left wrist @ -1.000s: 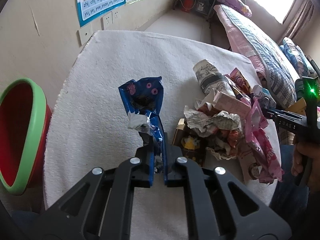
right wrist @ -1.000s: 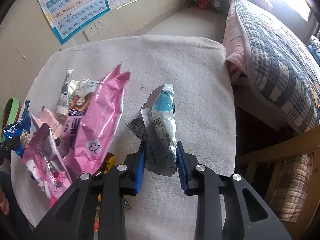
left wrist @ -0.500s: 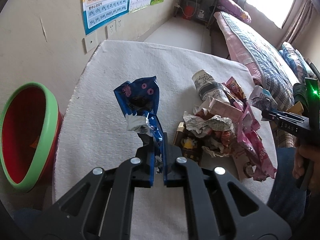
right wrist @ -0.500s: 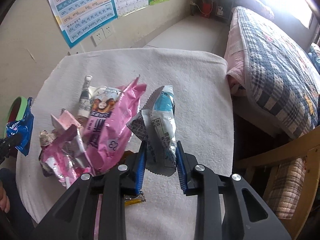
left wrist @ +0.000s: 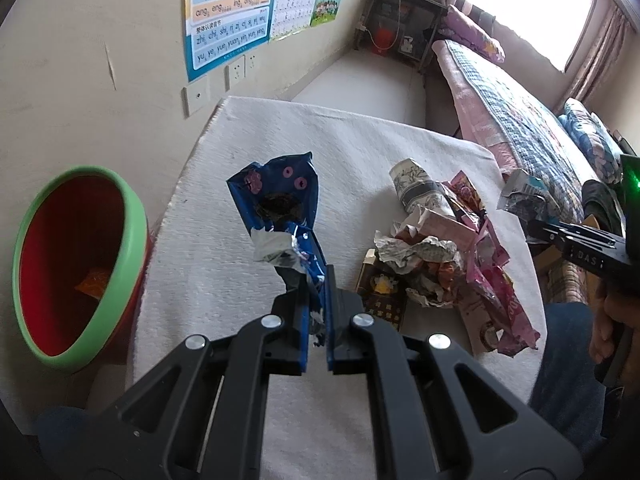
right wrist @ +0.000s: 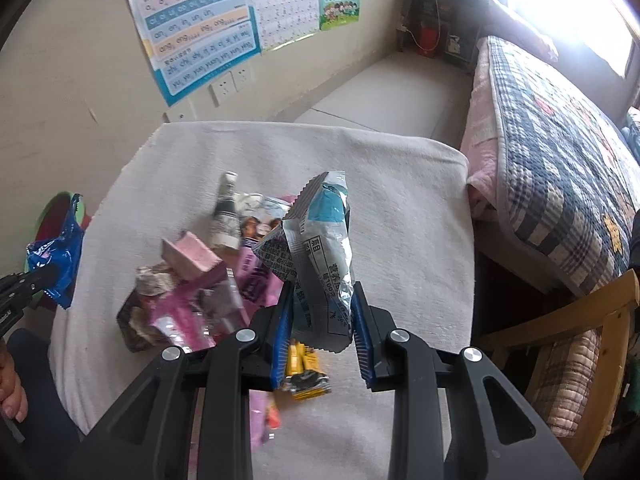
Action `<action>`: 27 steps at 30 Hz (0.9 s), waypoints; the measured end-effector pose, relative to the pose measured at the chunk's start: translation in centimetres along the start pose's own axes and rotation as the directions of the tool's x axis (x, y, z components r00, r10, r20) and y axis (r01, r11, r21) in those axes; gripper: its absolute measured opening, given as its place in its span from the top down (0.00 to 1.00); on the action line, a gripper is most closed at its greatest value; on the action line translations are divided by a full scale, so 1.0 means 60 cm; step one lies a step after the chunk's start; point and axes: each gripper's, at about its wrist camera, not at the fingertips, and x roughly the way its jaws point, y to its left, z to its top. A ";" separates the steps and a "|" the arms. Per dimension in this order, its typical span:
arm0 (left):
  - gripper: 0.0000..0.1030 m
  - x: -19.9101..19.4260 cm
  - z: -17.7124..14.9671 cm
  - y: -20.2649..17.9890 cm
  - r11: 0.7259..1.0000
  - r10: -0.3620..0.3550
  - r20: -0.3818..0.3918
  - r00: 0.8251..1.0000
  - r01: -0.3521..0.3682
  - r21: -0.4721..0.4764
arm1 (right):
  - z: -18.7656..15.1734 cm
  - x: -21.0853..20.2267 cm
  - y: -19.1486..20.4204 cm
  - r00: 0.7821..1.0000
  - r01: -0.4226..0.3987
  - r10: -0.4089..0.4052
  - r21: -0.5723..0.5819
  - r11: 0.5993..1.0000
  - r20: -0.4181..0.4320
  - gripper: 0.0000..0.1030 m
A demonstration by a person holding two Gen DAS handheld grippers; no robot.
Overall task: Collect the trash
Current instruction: 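Carry the blue wrapper and white-blue bag over the red bucket with both tools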
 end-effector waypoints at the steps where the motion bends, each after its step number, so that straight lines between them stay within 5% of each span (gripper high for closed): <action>1: 0.95 -0.005 -0.001 0.003 1.000 0.000 0.004 1.000 0.000 -0.004 | 0.001 -0.003 0.007 1.000 -0.005 0.005 -0.005 1.000 0.003 0.74; 27: 0.95 -0.112 -0.016 0.190 0.980 0.126 0.084 0.988 -0.111 -0.163 | 0.041 -0.023 0.290 0.975 -0.211 0.221 -0.219 0.953 0.021 0.74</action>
